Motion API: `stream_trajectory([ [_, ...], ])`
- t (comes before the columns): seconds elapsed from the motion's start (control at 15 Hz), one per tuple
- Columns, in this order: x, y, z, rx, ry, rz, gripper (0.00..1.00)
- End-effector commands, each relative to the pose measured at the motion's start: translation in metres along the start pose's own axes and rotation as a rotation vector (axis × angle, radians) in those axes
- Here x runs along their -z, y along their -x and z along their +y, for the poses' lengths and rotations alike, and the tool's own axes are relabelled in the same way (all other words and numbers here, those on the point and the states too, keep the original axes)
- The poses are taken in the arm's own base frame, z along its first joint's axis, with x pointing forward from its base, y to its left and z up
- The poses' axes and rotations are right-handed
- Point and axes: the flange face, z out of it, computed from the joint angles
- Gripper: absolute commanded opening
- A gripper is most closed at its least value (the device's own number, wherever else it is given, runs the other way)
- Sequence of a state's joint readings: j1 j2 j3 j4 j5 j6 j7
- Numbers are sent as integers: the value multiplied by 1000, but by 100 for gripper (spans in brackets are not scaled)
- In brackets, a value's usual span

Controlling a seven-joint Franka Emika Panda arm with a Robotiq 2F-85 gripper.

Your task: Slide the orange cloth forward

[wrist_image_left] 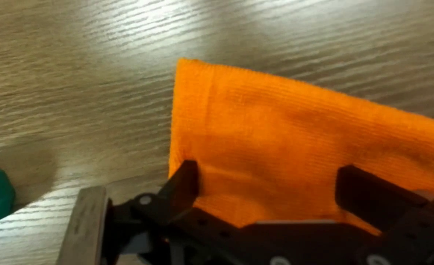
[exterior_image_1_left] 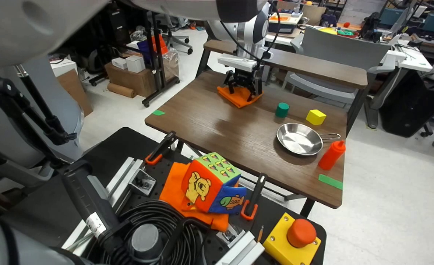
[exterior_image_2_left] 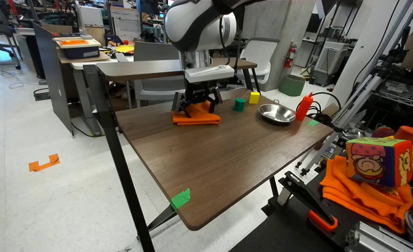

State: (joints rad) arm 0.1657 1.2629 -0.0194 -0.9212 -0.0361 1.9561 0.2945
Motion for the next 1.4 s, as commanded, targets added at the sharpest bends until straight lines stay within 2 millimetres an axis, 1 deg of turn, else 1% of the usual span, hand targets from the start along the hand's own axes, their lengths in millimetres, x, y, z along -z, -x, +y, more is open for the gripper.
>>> stream_trajectory([
  [0.0, -28, 16, -2, 115, -9, -110, 100],
  [0.07, -31, 21, -1, 133, -8, -130, 100],
  [0.13, -27, 24, 3, 131, 7, -125, 100],
  [0.27, -27, 34, 5, 154, 23, -141, 100],
  [0.4, -36, 53, 8, 176, 41, -204, 100],
  [0.6, -39, 83, 14, 226, 55, -268, 100],
  [1.0, -44, 134, 31, 263, 105, -290, 100],
  [1.2, -39, 154, 37, 274, 120, -240, 100],
  [1.27, -34, 158, 37, 283, 122, -208, 100],
  [1.33, -26, 160, 36, 282, 128, -163, 100],
])
